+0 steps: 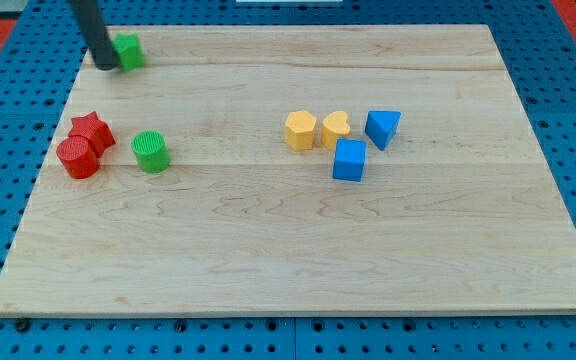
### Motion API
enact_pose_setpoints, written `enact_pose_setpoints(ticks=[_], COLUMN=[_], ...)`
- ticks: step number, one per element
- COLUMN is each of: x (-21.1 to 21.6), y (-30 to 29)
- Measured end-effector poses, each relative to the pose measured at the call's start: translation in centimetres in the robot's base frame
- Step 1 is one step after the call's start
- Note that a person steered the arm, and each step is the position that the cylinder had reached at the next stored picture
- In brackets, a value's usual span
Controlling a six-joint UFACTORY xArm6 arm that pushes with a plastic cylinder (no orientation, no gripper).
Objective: Push the green circle towards center left
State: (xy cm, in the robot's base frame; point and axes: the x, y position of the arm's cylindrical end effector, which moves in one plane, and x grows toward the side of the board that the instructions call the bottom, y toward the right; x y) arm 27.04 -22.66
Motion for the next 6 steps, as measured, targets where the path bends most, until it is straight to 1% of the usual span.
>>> enact_pose_setpoints(ticks=[1,2,3,4,5,6], x=[2.6,3.9,8.5,15.0,20.0,17.7], y=[-1.7,4.7,11.7,11.7,10.2,4.1])
